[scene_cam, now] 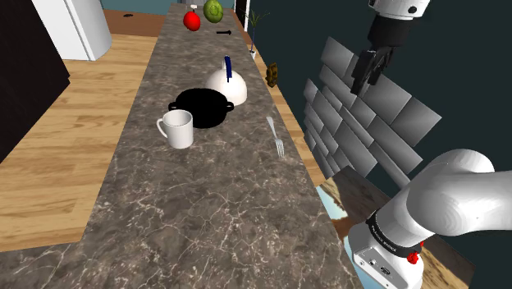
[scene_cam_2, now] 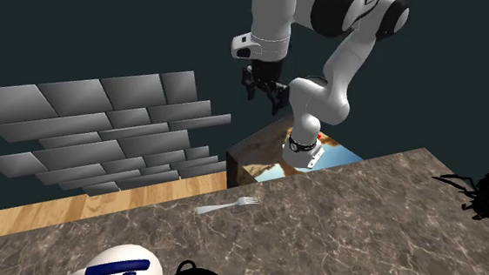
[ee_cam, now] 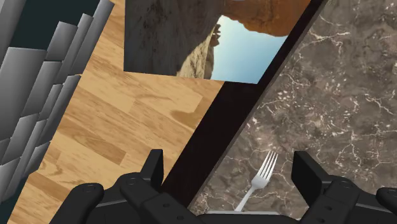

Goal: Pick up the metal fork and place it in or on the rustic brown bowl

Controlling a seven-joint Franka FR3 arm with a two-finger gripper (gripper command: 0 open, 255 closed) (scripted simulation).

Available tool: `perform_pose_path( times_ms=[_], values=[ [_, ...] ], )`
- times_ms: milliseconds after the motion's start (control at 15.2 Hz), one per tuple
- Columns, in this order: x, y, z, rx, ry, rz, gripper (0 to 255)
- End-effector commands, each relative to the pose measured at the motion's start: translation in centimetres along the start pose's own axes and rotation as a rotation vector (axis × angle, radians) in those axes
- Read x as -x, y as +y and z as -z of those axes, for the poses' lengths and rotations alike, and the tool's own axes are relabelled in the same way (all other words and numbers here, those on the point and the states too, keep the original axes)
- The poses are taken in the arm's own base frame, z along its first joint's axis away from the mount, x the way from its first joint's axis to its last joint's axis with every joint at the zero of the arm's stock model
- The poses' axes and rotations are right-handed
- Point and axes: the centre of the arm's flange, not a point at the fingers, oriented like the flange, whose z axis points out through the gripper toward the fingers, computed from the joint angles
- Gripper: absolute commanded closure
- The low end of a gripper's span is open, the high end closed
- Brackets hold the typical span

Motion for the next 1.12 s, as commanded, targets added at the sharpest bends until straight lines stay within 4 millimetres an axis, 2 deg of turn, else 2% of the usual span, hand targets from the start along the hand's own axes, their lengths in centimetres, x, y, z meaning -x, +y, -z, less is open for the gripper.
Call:
perform_pose_path(
  times_ms=[0,528,1056],
  values=[
    [0.0,0.0,0.0,0.000,0.000,0.000,0],
    [-5.4,-3.3,-7.7,-0.003,0.069,-0.164,0],
    [-11.8,-5.7,-15.0,-0.007,0.138,-0.328,0]
  ],
)
